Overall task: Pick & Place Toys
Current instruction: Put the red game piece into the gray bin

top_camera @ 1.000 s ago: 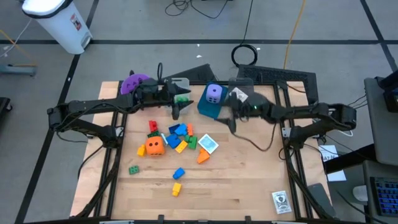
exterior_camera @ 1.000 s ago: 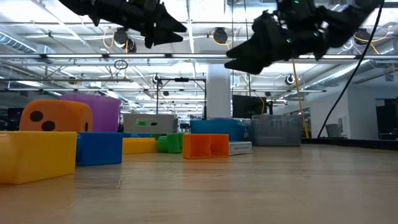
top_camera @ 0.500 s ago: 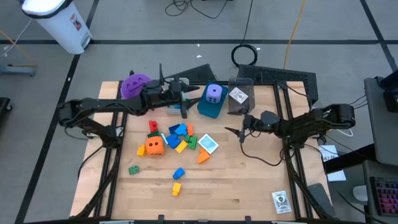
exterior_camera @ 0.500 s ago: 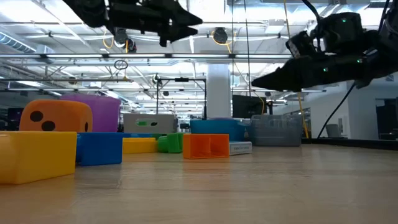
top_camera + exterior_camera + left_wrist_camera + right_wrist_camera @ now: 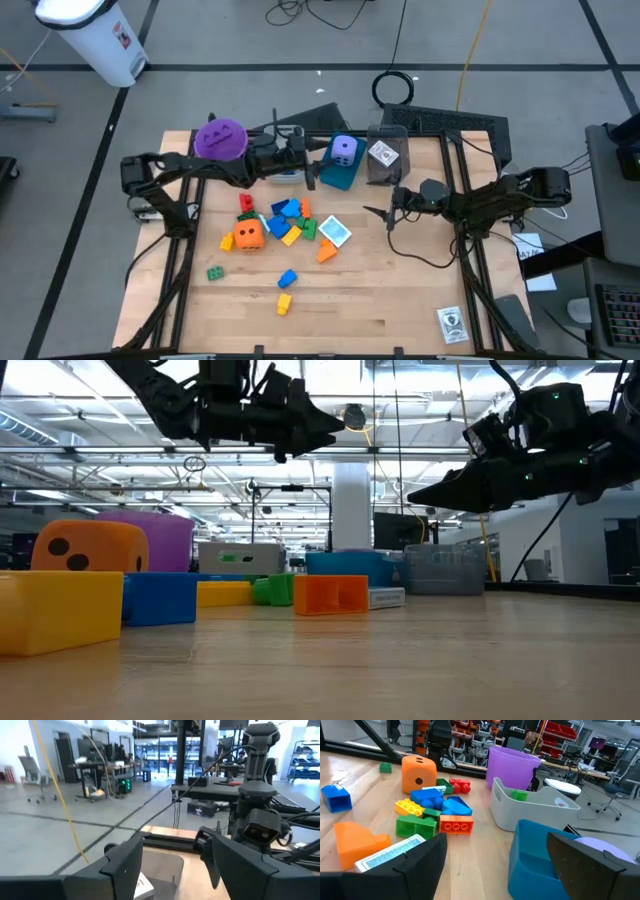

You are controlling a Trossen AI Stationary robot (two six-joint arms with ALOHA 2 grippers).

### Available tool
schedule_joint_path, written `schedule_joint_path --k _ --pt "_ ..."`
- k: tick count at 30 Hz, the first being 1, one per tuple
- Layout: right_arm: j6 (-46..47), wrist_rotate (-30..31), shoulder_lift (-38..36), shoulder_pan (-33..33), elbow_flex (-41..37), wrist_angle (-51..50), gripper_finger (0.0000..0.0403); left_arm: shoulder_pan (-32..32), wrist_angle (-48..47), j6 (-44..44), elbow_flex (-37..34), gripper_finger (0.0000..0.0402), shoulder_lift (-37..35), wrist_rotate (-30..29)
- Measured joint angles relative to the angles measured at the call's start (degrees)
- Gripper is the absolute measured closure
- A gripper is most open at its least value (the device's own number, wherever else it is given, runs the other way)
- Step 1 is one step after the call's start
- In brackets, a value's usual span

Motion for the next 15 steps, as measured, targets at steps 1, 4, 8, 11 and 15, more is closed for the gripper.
schedule_joint_path --k 1,4,8,11,15 --pt "-0.01 -0.02 0.00 0.00 0.00 0.01 0.0074 0.23 -1.35 -0.20 0.00 0.0158 -0.66 0.56" --pt "0.02 -0.02 0.00 0.00 0.11 -0.07 0.0074 0.39 -6.54 0.64 0.00 0.0158 -3.39 2.99" --pt "0.77 -0.04 0.02 0.00 2.66 -1.44 0.0075 0.30 -19.17 3.75 0.00 0.0158 -8.31 3.91" --pt "0.87 -0.12 0.02 0.29 6.04 -5.62 0.0083 0.35 -30.67 4.14 0.00 0.0158 -12.85 3.87" --pt "0.50 -0.25 0.02 0.52 10.63 -10.92 0.0099 0.31 -45.80 1.92 0.02 0.0158 -18.94 3.87"
